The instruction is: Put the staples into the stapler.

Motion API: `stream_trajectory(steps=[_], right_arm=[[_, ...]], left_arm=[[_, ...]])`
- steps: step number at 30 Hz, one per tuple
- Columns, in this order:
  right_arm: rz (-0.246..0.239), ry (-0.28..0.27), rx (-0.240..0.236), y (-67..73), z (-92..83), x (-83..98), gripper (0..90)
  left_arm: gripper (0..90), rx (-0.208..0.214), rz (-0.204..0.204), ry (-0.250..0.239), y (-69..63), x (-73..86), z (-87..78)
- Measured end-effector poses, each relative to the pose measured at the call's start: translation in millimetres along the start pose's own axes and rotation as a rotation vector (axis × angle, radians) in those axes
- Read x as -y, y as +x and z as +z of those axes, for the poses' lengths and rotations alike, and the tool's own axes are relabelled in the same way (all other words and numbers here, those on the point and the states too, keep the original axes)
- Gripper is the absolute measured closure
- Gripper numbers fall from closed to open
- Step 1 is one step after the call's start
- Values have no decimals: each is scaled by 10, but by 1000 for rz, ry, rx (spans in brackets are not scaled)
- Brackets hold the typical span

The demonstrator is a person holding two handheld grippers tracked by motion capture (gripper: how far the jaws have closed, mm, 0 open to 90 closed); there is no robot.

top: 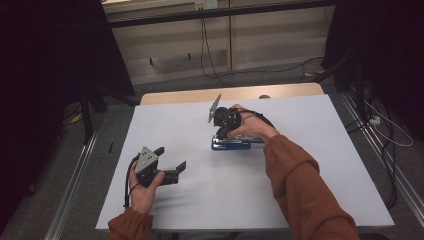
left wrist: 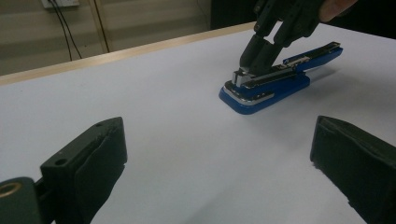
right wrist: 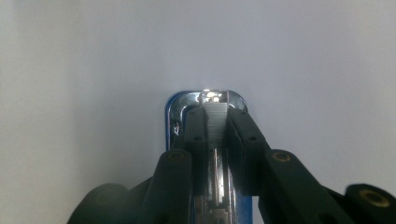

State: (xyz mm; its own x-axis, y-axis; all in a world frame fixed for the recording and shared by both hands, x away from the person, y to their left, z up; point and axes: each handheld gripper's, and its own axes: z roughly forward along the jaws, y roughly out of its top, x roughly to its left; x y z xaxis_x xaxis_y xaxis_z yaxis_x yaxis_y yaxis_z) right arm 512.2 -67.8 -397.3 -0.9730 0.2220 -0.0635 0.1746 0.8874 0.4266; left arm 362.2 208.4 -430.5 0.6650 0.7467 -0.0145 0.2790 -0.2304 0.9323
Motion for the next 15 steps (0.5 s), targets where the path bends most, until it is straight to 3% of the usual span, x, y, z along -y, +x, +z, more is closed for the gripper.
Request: stream_trajectory(steps=[10,15], right_arm=[[3,3,-6,-9,12,-16,789],[8,1,4,-8,12,-23,745]], left_arm=[[39,0,2,1,4,0,2],[39,1,-1,0,0,0,0]])
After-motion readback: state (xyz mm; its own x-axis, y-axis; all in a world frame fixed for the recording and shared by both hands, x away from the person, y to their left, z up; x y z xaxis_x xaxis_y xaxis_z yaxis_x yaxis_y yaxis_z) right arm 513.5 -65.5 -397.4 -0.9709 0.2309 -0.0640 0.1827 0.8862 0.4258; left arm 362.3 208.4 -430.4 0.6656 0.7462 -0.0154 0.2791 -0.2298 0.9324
